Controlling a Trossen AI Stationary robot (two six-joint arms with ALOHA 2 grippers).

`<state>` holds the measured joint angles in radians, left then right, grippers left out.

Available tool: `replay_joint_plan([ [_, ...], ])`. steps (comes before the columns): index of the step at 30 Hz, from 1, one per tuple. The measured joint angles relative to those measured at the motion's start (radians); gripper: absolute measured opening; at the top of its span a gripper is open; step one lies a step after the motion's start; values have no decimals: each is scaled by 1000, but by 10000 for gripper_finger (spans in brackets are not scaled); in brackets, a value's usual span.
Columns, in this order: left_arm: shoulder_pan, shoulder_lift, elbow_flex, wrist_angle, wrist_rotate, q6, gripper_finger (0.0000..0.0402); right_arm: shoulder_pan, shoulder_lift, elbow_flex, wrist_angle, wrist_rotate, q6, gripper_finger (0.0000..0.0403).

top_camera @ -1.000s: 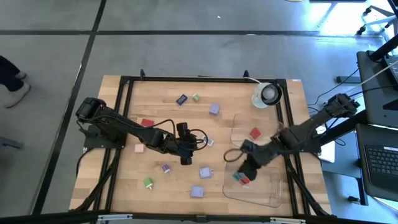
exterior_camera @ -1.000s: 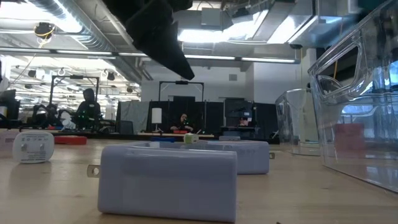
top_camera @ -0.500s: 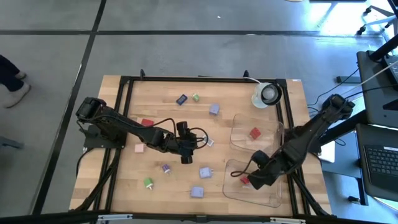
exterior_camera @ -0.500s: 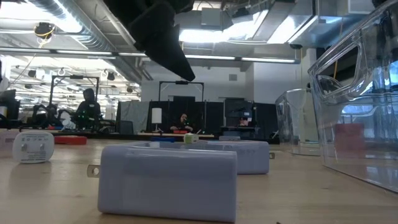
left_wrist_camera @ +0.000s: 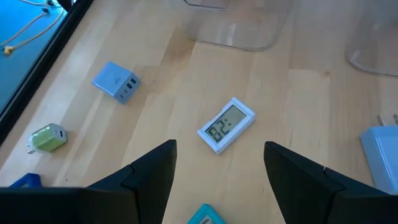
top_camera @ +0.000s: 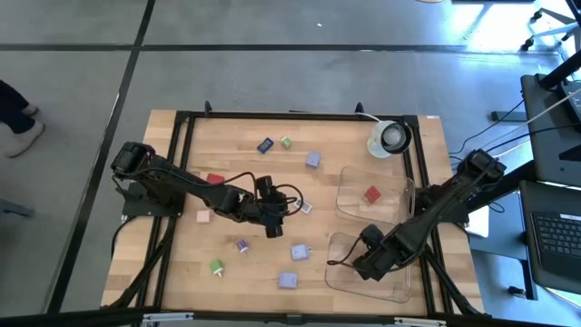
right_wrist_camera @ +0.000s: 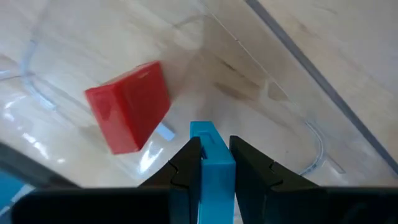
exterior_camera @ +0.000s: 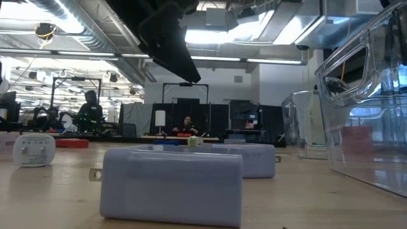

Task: Pick & Place Office items
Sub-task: Put the left blue digital timer into the bottom transparent bin

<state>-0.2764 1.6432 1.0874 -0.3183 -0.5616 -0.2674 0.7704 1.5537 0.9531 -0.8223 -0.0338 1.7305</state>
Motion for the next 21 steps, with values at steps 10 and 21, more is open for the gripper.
replay_joint_plan([
  [10,0,0,0,-13,13,-97,239,-5,5,0,20,-58,-63,107],
  [21,4,0,0,-241,94,-418,245,-7,-2,0,21,-129,-74,229],
])
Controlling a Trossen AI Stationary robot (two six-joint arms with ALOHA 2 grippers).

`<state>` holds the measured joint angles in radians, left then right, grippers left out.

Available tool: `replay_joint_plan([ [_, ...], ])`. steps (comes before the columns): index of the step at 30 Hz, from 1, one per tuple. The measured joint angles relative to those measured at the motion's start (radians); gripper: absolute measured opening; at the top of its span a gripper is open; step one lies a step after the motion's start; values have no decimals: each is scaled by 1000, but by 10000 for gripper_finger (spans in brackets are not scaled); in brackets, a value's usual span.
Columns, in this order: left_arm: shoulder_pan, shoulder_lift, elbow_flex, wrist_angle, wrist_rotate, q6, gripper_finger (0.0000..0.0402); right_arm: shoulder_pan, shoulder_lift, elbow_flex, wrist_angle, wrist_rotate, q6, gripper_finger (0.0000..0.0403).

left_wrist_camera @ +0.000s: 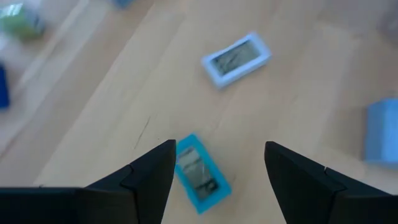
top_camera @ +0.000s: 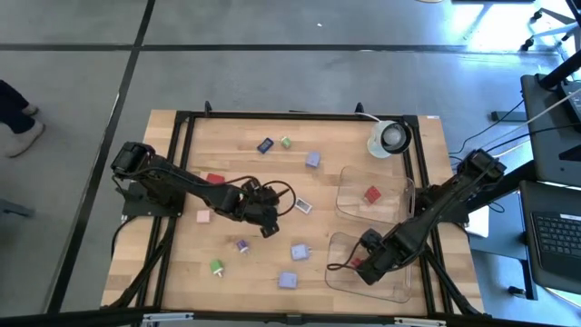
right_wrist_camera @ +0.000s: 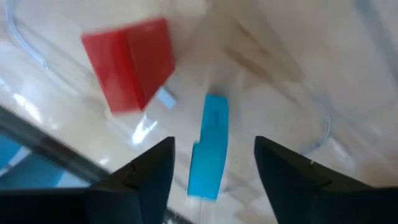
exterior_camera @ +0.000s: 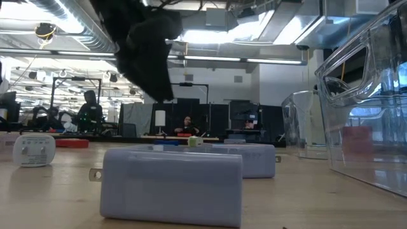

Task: Pick & Place Office items
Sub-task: Put the left blue digital timer into the bottom transparent bin, then put the blue digital timer into the bottom transparent bin

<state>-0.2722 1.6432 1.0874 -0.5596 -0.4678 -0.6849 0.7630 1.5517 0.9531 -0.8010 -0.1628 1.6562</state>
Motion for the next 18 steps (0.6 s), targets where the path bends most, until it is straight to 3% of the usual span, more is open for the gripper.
replay_joint_plan([
  [5,9,1,-1,-42,-4,-162,261,0,-41,0,0,-1,1,241],
  [10,36,9,-1,-40,15,-325,280,0,-119,0,0,79,5,239],
  [18,56,131,-1,-31,33,-368,287,0,-279,1,1,261,9,237],
])
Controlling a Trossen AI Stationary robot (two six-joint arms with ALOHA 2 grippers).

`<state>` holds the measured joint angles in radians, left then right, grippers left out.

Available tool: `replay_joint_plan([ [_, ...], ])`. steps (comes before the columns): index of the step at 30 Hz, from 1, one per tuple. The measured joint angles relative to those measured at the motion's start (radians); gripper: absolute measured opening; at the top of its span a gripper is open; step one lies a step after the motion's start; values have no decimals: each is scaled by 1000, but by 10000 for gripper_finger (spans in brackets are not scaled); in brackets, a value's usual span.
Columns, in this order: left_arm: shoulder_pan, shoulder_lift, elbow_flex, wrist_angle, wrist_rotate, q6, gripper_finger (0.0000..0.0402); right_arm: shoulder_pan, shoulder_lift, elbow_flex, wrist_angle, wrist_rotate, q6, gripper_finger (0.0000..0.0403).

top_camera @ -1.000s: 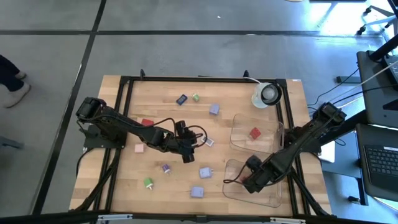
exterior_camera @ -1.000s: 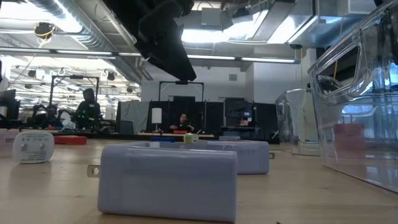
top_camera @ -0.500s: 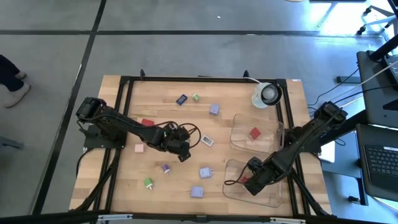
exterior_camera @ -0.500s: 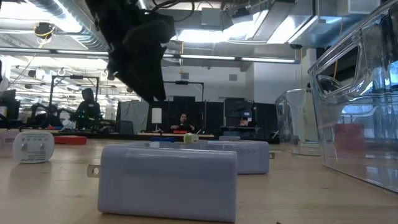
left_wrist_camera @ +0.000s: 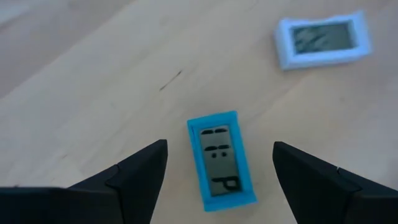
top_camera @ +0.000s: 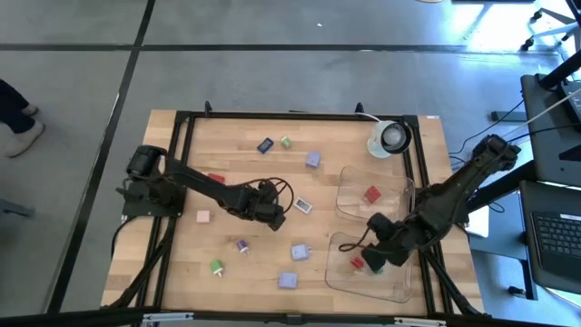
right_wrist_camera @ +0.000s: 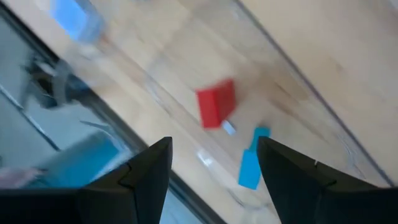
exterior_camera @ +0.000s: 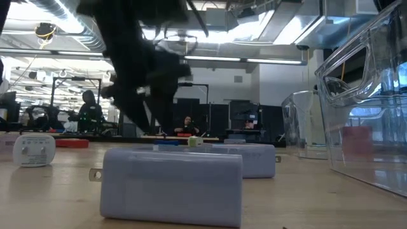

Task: Pick & Place Office items
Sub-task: Put the blue digital timer into the bottom transparent bin

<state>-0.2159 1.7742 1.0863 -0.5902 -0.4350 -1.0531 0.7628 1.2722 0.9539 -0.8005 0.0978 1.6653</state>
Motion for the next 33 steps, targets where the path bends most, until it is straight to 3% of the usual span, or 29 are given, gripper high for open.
replay_joint_plan([
  [12,23,105,3,20,89,-49,280,0,-127,0,0,209,-12,238],
  [21,22,106,3,20,75,-16,198,-4,-134,0,0,427,-17,238],
  [26,22,103,3,16,73,16,149,-22,-134,0,0,498,-20,238],
  [33,23,58,27,-3,64,71,147,-56,-134,0,2,611,-26,238],
])
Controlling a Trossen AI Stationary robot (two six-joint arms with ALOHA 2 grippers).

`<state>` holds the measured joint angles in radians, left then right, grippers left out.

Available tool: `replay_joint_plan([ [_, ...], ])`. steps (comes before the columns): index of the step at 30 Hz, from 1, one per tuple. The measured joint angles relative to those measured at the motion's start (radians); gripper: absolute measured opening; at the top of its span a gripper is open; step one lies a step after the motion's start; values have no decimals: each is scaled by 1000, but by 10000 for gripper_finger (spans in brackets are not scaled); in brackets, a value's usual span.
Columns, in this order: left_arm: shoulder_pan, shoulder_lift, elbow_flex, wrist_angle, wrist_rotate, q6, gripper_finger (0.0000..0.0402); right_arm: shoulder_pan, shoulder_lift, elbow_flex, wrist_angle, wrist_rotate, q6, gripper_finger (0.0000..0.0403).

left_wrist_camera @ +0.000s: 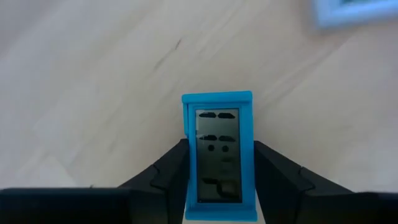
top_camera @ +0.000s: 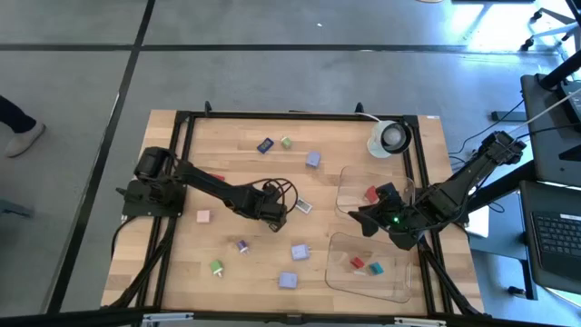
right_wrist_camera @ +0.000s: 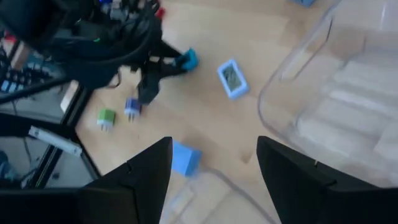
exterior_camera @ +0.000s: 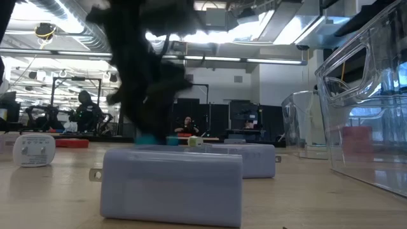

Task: Pick & Place Office items
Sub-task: Put the blue digital timer into the bottom transparent bin

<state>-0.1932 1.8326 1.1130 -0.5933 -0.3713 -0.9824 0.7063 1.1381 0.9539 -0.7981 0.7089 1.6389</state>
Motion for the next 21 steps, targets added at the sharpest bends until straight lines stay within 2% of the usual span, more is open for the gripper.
replay_joint_plan([
  [5,-16,-85,53,14,-105,101,146,-44,0,0,33,13,-9,238],
  [11,-17,-200,106,151,-238,352,147,-96,0,0,63,15,-139,238],
  [15,0,-274,109,314,-236,528,146,-123,0,0,66,44,-162,238],
  [21,37,-350,109,487,-155,713,146,-162,0,0,67,62,-193,238],
])
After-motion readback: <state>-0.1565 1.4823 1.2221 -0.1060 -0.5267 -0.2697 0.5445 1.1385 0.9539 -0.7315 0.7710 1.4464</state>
